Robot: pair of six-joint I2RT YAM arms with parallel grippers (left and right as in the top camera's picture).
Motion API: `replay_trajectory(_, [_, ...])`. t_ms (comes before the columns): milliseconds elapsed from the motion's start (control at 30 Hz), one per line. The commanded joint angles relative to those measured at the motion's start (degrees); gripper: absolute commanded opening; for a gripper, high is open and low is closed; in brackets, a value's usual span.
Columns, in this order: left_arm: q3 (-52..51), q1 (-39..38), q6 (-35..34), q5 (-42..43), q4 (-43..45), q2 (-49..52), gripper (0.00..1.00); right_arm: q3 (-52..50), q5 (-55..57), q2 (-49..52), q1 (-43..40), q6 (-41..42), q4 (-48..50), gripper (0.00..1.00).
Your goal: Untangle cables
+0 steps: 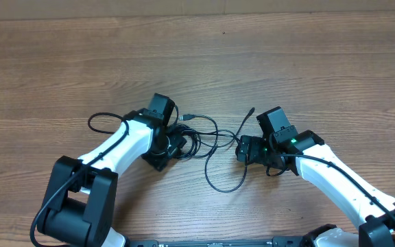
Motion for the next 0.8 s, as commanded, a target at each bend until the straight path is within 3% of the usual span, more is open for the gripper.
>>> replay_trajectory(0, [-1.66, -1.68, -4.26, 0.98, 2.43, 0.11, 0.4, 0.15, -0.35, 0.17, -0.02, 0.2, 0.42, 1.0])
replay_trajectory(100, [-1.77, -2.16, -4.2, -0.61, 2.4, 0.11, 0.07, 0.15, -0.35, 0.17, -0.02, 0.2, 0.42, 1.0])
replay_trajectory(133, [-1.75, -2.16, -4.17, -1.11, 2.25, 0.11, 0.04, 0.15, -0.37, 0.17, -0.02, 0.2, 0.42, 1.0])
replay_trajectory(333, [-1.53, -1.09, 1.77, -4.92, 2.62, 0.04, 0.04, 0.15, -4.04, 0.17, -0.02, 0.17, -0.31, 1.0])
replay_trajectory(567, [0.46, -0.11, 15.32, -4.0, 2.56, -0.79, 0.04, 0.15, -12.2, 0.17, -0.02, -0.28, 1.7, 1.0])
replay_trajectory(767, [0.46, -0.11, 16.2, -3.48, 2.08, -0.76, 0.04, 0.15, -20.06, 0.17, 0.0, -0.9, 8.11, 1.0])
